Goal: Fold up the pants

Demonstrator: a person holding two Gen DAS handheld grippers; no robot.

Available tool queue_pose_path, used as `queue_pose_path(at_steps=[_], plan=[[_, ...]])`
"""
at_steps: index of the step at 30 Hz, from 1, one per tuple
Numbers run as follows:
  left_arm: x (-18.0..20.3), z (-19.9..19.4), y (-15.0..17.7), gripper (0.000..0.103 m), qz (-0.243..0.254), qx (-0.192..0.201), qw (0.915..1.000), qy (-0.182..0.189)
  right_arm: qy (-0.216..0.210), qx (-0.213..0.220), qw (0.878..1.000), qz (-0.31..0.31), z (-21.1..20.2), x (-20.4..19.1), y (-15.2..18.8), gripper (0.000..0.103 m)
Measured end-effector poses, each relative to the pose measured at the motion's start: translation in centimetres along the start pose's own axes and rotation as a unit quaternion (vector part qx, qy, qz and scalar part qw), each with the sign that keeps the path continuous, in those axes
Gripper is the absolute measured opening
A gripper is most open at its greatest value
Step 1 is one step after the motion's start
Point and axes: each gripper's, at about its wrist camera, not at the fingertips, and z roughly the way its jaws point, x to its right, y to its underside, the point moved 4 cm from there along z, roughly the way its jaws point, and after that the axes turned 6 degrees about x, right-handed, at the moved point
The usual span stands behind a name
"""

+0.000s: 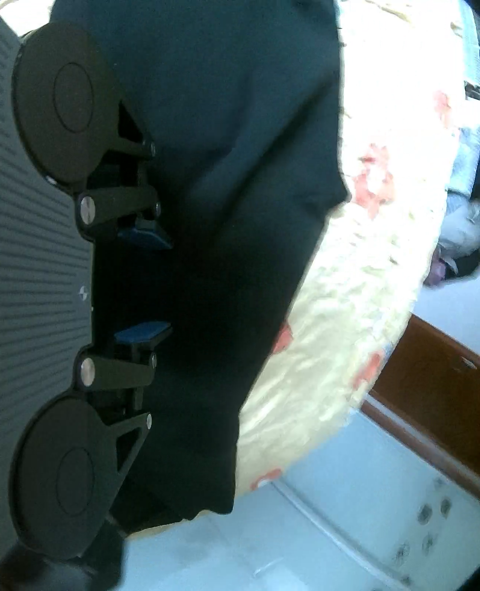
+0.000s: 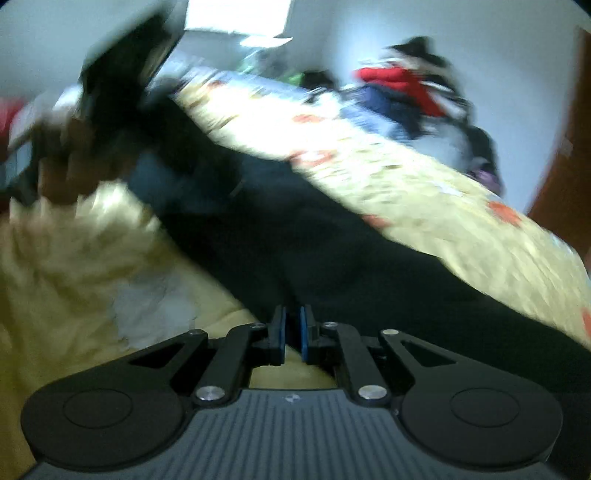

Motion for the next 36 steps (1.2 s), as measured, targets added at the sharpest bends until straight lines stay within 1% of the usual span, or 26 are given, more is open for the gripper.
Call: queue_pose_path(at_steps=[1,3,5,6,7,8,9,10,11,12,14,16,17,18,20,22,25,27,29,30,31,32,33,34,35,36], plan=[[0.5,0.0,0.2,0.047,0.02,0.002,0.9998,-0.004,0.024,0.008,0.999,0.03,-0.9,1.6,0.4,0.008],[1.3,-0.1,0.8,0.048,0.064,0.011,0.9978,-0.016,0.086,0.022,0.99,0.108,-2.7,5.5,1.6,0.008],[1.9,-0.3,1.8,0.05,0.101,0.025,0.9942,-0.026,0.131,0.034,0.973,0.186,-4.3,8.9,3.1,0.008],[1.9,-0.6,2.5,0.051,0.118,0.032,0.9921,-0.029,0.146,0.032,0.962,0.227,-4.8,10.6,4.1,0.008],[2.2,-0.7,2.7,0.054,0.135,0.04,0.9894,-0.034,0.162,0.021,0.951,0.263,-5.2,12.0,5.3,0.008],[2.4,-0.9,3.2,0.056,0.152,0.048,0.9865,-0.037,0.181,0.009,0.941,0.285,-5.4,13.1,6.5,0.008],[2.3,-0.9,3.7,0.057,0.168,0.056,0.9835,-0.041,0.195,0.005,0.934,0.299,-5.5,13.8,7.3,0.008],[2.4,-1.2,4.4,0.06,0.183,0.065,0.9799,-0.045,0.201,0.014,0.925,0.323,-5.9,14.7,8.0,0.008],[2.6,-1.2,4.9,0.064,0.196,0.075,0.9766,-0.048,0.194,0.036,0.911,0.362,-6.3,15.6,8.6,0.008],[2.7,-1.1,5.3,0.066,0.203,0.085,0.9742,-0.05,0.184,0.059,0.894,0.405,-6.7,16.6,9.1,0.01],[2.6,-1.1,5.6,0.073,0.209,0.099,0.9715,-0.054,0.173,0.097,0.861,0.468,-7.0,18.4,9.9,0.023],[2.8,-1.1,5.9,0.076,0.206,0.101,0.9718,-0.054,0.168,0.115,0.842,0.499,-6.8,19.9,10.3,0.042],[2.6,-1.0,5.7,0.078,0.201,0.1,0.9731,-0.051,0.17,0.119,0.834,0.511,-6.6,20.6,10.5,0.048],[2.6,-0.7,5.5,0.08,0.196,0.098,0.9744,-0.048,0.17,0.124,0.827,0.521,-6.4,21.4,10.5,0.05],[2.4,-0.7,5.5,0.087,0.193,0.096,0.9756,-0.042,0.173,0.133,0.816,0.536,-6.0,22.7,10.2,0.05],[2.7,-0.8,5.6,0.092,0.199,0.093,0.9748,-0.04,0.18,0.145,0.801,0.553,-5.7,23.7,10.3,0.05],[2.8,-0.7,5.8,0.095,0.203,0.089,0.9742,-0.04,0.183,0.171,0.771,0.586,-5.1,25.0,10.9,0.05],[2.7,-0.6,5.8,0.096,0.201,0.088,0.9749,-0.038,0.191,0.179,0.762,0.592,-4.6,25.4,10.8,0.049],[2.7,-0.6,5.8,0.096,0.201,0.088,0.975,-0.038,0.195,0.183,0.758,0.595,-4.1,25.8,10.6,0.049],[2.7,-0.6,5.8,0.096,0.201,0.088,0.9749,-0.038,0.197,0.186,0.755,0.598,-3.9,26.0,10.5,0.046],[2.7,-0.6,5.8,0.096,0.201,0.088,0.9749,-0.038,0.199,0.188,0.751,0.601,-3.7,26.2,10.5,0.034],[2.7,-0.6,5.8,0.096,0.2,0.088,0.975,-0.038,0.198,0.188,0.749,0.604,-3.6,26.4,10.5,0.015],[2.7,-0.6,5.8,0.096,0.2,0.088,0.9751,-0.037,0.194,0.191,0.746,0.607,-3.4,26.5,10.6,0.008],[2.7,-0.6,5.7,0.095,0.2,0.088,0.9751,-0.037,0.19,0.197,0.744,0.609,-3.3,26.6,10.5,0.006],[2.7,-0.7,5.6,0.092,0.198,0.087,0.9756,-0.037,0.183,0.203,0.746,0.607,-3.3,26.6,10.3,0.005],[2.9,-0.8,5.5,0.092,0.197,0.086,0.976,-0.035,0.174,0.209,0.748,0.605,-3.3,26.4,9.7,0.004]])
